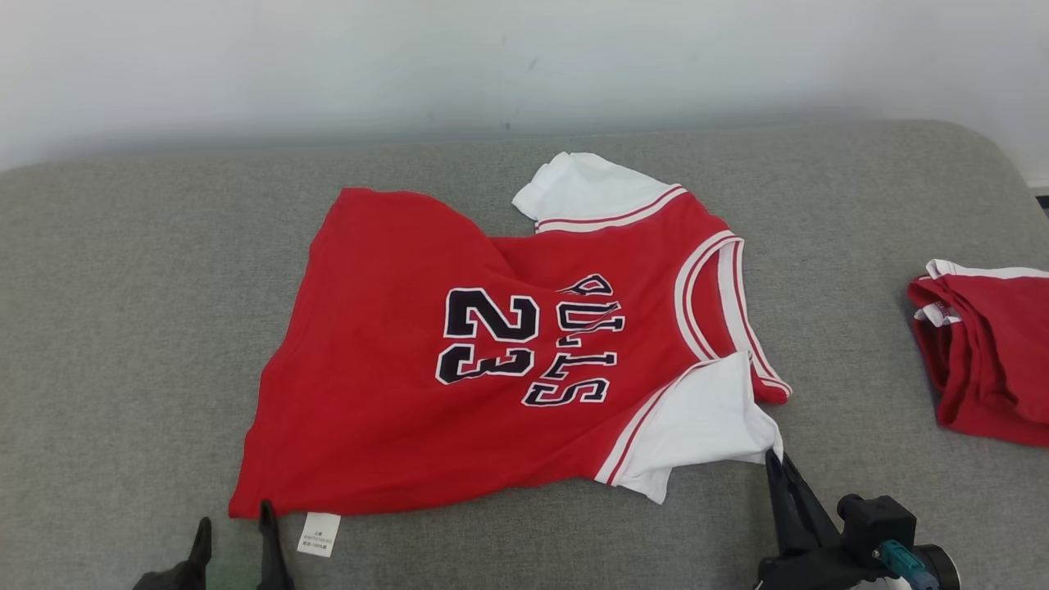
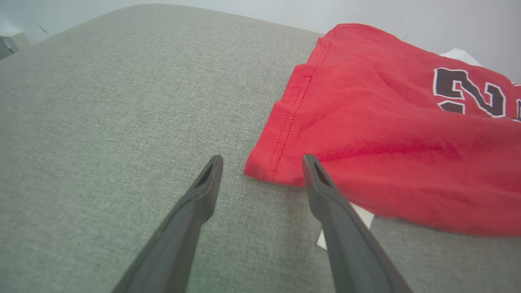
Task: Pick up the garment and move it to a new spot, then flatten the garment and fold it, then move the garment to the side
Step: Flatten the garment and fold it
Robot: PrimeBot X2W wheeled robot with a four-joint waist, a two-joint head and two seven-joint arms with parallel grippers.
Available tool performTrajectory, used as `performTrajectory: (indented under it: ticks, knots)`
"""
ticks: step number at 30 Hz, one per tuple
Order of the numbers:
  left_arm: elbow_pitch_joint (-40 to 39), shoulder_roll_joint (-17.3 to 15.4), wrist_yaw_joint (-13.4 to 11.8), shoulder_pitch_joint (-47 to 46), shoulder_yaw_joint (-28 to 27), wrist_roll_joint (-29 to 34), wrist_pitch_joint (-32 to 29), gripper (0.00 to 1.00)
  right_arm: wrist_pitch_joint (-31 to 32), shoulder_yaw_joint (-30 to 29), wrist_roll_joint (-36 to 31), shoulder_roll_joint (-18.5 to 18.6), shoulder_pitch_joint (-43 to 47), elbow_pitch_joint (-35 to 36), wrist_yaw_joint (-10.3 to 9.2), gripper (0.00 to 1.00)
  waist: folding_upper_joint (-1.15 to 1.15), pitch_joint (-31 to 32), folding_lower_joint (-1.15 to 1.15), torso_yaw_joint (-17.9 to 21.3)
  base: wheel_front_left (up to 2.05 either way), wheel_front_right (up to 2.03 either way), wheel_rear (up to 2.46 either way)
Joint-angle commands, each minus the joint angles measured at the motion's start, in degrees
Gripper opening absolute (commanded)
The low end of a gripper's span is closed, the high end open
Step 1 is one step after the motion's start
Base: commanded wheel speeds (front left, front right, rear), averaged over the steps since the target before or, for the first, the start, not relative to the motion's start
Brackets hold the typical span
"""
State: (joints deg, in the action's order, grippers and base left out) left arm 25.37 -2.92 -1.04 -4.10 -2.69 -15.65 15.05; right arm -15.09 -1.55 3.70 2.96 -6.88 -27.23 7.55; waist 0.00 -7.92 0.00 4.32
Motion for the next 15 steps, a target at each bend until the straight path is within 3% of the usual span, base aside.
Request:
performTrajectory:
  ticks: [1, 7, 9, 13, 15]
  knots:
    - [0.34, -0.01, -0.13, -1.09, -0.58, -0.29, 0.17, 1.0, -0.05, 0.23, 0.45, -0.09, 0.09, 0.03, -0.16, 0.0, 0.0, 0.03, 0.0, 0.26, 0.0, 0.0, 0.0]
    - [4.3, 0.01, 0.99, -2.5, -1.65, -0.84, 0.17, 1.0, -0.04, 1.27, 1.02, -0.1, -0.24, 0.49, -0.16, 0.0, 0.0, -0.2, 0.0, 1.32, 0.0, 0.0, 0.0]
    - [5.25, 0.01, 1.22, -2.51, -1.91, -1.19, 0.17, 0.94, -0.04, 1.33, 1.05, -0.1, -0.14, 0.72, -0.16, 0.0, 0.0, -0.23, 0.0, 1.58, 0.0, 0.0, 0.0]
    - [7.44, 0.0, 1.2, -3.45, -2.14, -2.88, 0.17, 0.92, -0.04, 1.58, 0.89, -0.1, -0.27, 1.09, -0.16, 0.0, 0.0, -0.47, 0.0, 2.06, 0.0, 0.0, 0.0]
    - [8.76, 0.04, 1.59, -3.66, -1.76, -2.82, 0.16, 0.69, -0.04, 1.61, 0.66, -0.1, -0.34, 1.26, -0.16, 0.0, 0.0, -0.58, 0.0, 2.16, 0.0, 0.0, 0.0]
